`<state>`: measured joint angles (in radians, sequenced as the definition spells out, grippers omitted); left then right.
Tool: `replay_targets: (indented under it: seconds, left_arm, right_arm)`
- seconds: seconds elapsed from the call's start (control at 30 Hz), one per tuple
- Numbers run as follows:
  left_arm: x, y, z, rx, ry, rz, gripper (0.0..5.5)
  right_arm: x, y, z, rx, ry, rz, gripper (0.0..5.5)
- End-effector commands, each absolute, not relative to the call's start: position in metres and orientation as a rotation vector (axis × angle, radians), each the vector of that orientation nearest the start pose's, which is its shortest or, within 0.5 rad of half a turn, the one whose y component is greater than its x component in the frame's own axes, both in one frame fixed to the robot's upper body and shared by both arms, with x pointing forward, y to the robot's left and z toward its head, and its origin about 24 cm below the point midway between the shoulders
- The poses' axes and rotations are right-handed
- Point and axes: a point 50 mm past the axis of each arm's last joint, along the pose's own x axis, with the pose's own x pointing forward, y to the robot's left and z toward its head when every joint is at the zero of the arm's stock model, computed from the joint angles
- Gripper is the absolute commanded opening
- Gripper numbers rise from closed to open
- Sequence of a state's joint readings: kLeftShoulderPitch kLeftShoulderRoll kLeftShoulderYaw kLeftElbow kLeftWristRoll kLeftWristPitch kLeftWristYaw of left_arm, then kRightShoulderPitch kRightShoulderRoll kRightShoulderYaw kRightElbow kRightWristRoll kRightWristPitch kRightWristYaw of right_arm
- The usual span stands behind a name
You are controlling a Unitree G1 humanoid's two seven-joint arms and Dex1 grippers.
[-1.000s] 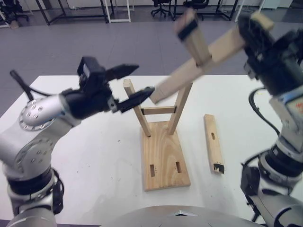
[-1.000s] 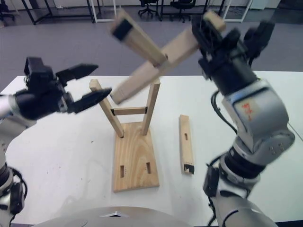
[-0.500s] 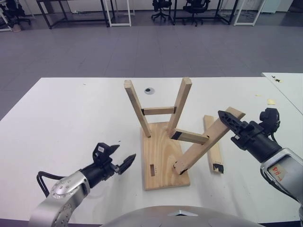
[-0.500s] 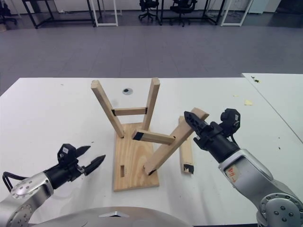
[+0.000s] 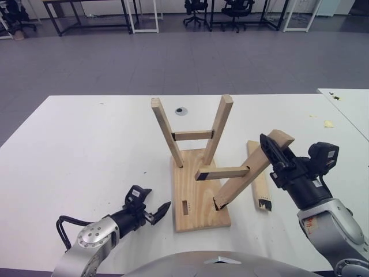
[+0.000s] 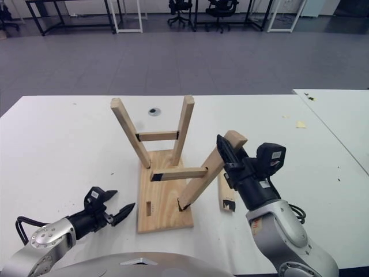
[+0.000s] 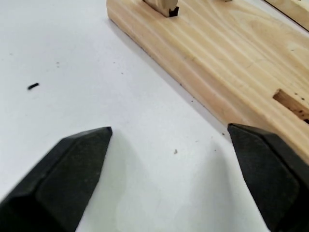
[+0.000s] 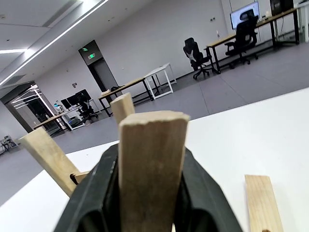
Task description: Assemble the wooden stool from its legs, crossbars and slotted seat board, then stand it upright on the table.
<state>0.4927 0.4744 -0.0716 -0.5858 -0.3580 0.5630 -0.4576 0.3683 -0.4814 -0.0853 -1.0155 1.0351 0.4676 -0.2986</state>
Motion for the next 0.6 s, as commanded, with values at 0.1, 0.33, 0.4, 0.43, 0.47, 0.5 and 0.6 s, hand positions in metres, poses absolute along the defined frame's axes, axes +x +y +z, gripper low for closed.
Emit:
replay_targets:
  seconds: [0.1,0.33,0.4,0.43,0.47,0.5,0.6]
  left_arm:
    - [0.146,0.164,0.052,-0.071,0.499,-0.611,4.43]
    - [0.149,0.161,0.057,-0.088,0.493,-0.619,4.43]
    - [0.15,0.162,0.059,-0.084,0.491,-0.616,4.43]
    - [0.151,0.162,0.06,-0.081,0.487,-0.612,4.43]
    - [0.152,0.161,0.062,-0.083,0.481,-0.61,4.43]
    - [0.153,0.16,0.063,-0.089,0.474,-0.612,4.43]
    - [0.153,0.158,0.066,-0.1,0.465,-0.611,4.43]
  right_arm:
    - [0.155,-0.172,0.134,0.223,0.127,0.086,1.09]
    - [0.137,-0.174,0.115,0.193,0.228,0.068,1.11]
    - [0.133,-0.171,0.113,0.156,0.234,0.092,1.13]
    - [0.131,-0.169,0.113,0.125,0.229,0.098,1.13]
    - [0.128,-0.168,0.113,0.096,0.221,0.104,1.14]
    - [0.125,-0.168,0.112,0.085,0.216,0.106,1.14]
    - [0.114,-0.169,0.1,0.126,0.237,0.101,1.14]
